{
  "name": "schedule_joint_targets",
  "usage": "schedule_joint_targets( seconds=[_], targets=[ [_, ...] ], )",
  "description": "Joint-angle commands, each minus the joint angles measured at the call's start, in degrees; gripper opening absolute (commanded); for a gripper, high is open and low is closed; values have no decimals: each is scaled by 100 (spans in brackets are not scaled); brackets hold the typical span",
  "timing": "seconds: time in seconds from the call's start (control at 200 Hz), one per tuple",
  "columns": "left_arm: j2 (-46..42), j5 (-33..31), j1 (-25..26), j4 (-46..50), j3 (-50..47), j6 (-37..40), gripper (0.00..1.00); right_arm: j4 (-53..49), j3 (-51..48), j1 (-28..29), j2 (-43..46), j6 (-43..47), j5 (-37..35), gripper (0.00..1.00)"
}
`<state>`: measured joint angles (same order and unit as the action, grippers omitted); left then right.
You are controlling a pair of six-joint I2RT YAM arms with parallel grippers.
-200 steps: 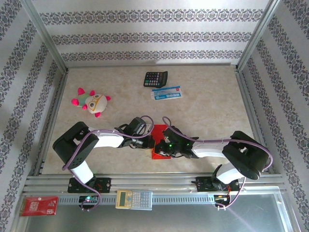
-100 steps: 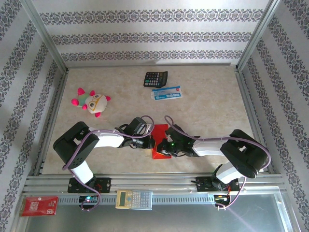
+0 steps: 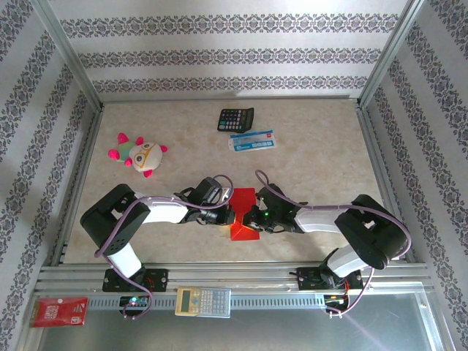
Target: Fold a paper plane with a square sheet of paper (pick it up from the middle)
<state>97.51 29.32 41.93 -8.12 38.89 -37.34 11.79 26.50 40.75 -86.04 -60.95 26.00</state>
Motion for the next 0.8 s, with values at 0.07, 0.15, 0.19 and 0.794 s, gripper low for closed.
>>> schedule_joint_targets(
  seconds=[0.07, 0.15, 0.19, 0.794],
  targets=[
    [628, -928, 103, 1159, -325, 166, 0, -214, -69, -234, 116, 278, 192, 2],
    [633, -934, 105, 1170, -318, 175, 0, -415, 54, -279, 346, 319, 196, 2],
    [635, -921, 105, 1158, -327, 168, 0, -516, 119, -302, 449, 329, 182, 2],
    [602, -929, 105, 1203, -308, 199, 0, -586, 175, -879, -2, 821, 385, 2]
  ],
)
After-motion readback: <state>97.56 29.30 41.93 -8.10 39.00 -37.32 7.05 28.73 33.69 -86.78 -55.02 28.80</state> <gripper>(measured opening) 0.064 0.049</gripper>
